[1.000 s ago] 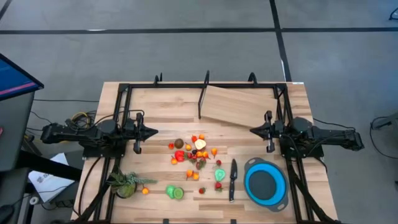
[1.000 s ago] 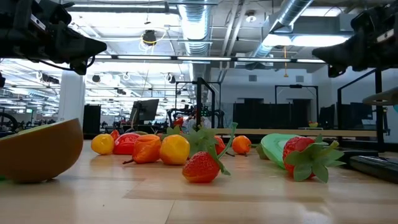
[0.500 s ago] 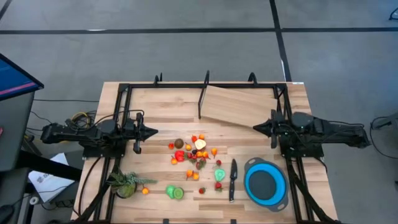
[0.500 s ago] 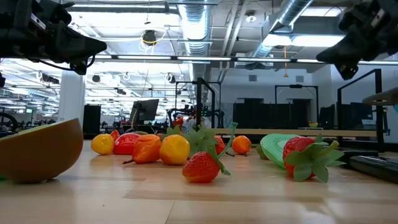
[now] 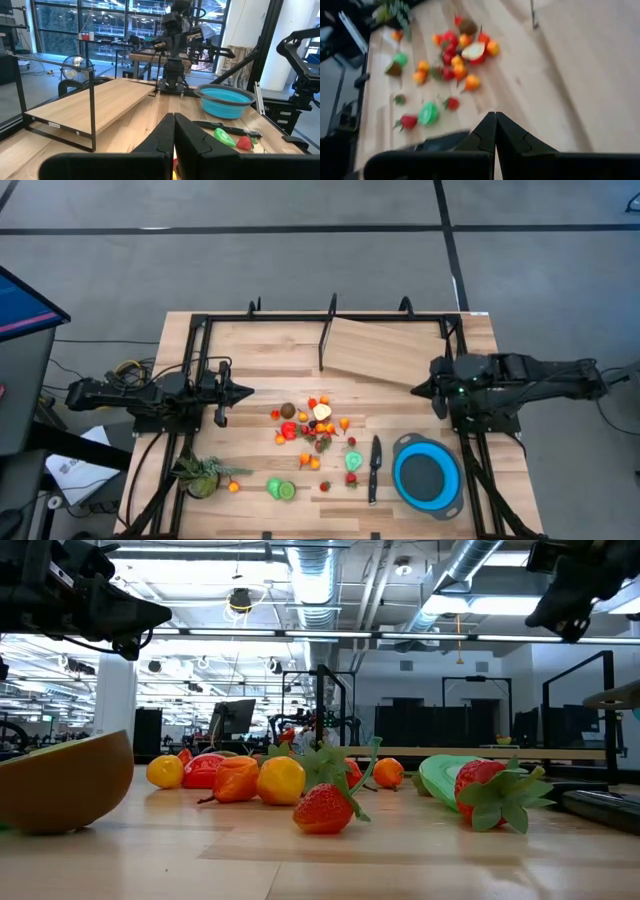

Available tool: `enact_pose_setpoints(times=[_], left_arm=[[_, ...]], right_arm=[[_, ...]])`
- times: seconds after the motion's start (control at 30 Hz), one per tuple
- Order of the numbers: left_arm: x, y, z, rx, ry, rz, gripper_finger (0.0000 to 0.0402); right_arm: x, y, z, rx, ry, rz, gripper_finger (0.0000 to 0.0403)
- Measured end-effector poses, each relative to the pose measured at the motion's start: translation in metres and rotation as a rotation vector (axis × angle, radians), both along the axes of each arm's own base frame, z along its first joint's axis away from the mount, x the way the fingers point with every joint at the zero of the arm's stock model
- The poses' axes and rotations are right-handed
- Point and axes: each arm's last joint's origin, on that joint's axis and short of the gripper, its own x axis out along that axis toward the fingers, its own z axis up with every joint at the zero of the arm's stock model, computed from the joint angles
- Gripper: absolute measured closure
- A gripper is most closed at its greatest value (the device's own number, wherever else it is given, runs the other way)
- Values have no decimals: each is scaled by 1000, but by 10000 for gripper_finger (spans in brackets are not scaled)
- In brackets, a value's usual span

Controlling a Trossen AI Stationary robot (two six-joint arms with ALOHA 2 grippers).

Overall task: Pick & Place Fruit
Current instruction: Put the blue colander on the shelf

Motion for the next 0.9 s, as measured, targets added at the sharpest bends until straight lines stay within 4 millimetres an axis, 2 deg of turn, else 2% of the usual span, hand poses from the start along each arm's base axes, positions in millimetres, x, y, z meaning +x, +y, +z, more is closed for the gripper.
enact_pose_setpoints(times=[0.23, 0.37, 0.57, 0.73, 0.9], left_arm=[[0, 0, 0, 0, -2, 0, 401], [0, 0, 0, 0, -3, 0, 401], [0, 0, 0, 0, -5, 0, 401], [0, 0, 1, 0, -5, 0, 401], [0, 0, 1, 0, -6, 0, 401]], right_arm=[[0, 16, 15, 74, 193, 47, 403], [2, 26, 17, 89, 267, 89, 403], [5, 42, 9, 129, 389, 141, 403], [8, 50, -1, 158, 526, 64, 402], [11, 57, -9, 173, 653, 29, 368]])
